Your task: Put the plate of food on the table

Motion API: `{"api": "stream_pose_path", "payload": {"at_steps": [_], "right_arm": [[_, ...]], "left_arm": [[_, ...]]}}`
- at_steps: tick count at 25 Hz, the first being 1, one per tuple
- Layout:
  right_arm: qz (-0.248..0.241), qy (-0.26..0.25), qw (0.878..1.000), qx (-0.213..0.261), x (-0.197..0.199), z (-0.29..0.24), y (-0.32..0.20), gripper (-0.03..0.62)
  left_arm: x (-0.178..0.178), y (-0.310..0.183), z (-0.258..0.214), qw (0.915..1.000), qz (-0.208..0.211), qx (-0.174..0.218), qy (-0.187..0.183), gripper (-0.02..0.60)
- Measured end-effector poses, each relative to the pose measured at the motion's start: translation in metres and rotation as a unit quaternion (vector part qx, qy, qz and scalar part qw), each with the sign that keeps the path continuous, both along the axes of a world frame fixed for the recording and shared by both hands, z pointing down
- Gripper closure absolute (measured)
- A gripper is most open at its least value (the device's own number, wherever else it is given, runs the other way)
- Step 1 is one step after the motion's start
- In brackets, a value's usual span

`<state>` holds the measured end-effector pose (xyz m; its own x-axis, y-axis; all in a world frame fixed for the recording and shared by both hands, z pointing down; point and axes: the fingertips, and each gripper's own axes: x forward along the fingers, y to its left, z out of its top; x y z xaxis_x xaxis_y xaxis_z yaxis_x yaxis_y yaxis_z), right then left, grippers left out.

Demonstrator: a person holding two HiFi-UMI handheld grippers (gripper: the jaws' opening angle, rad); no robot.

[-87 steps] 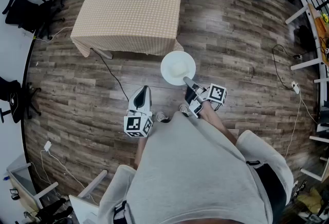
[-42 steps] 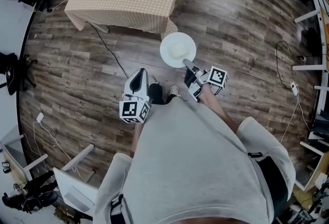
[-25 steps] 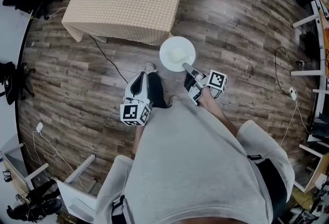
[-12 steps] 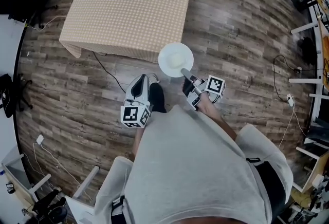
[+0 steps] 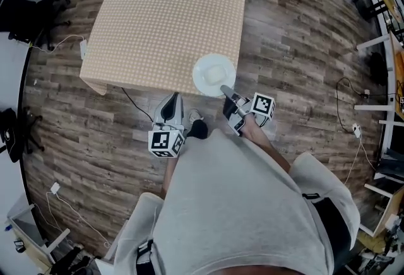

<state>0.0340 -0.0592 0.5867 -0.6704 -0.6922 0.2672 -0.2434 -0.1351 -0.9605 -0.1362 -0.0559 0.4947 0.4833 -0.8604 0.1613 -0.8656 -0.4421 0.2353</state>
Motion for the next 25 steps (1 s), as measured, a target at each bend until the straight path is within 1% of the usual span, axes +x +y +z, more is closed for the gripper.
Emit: {"api": "stream_pose_path", "payload": {"at_steps": [3, 6, 10, 12, 15, 19, 22, 25], "right_arm": [[0.005, -0.004, 1.000, 0.013, -0.011, -0.007, -0.032, 0.583], [0.011, 0.007, 1.000, 0.012, -0.016, -0.010, -0.057, 0.583], [0.018, 0.005, 1.000, 0.013, -0.019, -0.011, -0.079, 0.583], [0.019, -0.006, 1.000, 0.017, -0.023, -0.012, -0.086, 0.583], [0.017, -0.010, 1.000, 0.014, -0.025, -0.008, -0.088, 0.583], [0.012, -0.016, 1.000, 0.007, -0.021, -0.005, -0.090, 0.583], [0.002, -0.011, 1.000, -0.003, -0.016, 0.001, -0.094, 0.583], [-0.014, -0.012, 1.000, -0.007, -0.007, 0.002, -0.102, 0.583]], "left_arm": [[-0.009, -0.033, -0.004, 0.9999, 0.008, 0.006, 0.002, 0.572], [-0.015, -0.061, -0.007, 0.9998, 0.017, 0.010, 0.004, 0.572], [-0.017, -0.088, -0.008, 0.9996, 0.026, 0.012, 0.004, 0.572], [-0.019, -0.094, -0.007, 0.9996, 0.028, 0.011, 0.003, 0.574], [-0.019, -0.097, -0.004, 0.9997, 0.025, 0.007, 0.002, 0.572], [-0.013, -0.097, -0.002, 0.9998, 0.020, 0.003, 0.000, 0.572], [-0.009, -0.098, 0.000, 0.9999, 0.009, -0.001, -0.005, 0.572], [-0.004, -0.100, 0.000, 0.9999, -0.012, -0.006, -0.006, 0.572]]}}
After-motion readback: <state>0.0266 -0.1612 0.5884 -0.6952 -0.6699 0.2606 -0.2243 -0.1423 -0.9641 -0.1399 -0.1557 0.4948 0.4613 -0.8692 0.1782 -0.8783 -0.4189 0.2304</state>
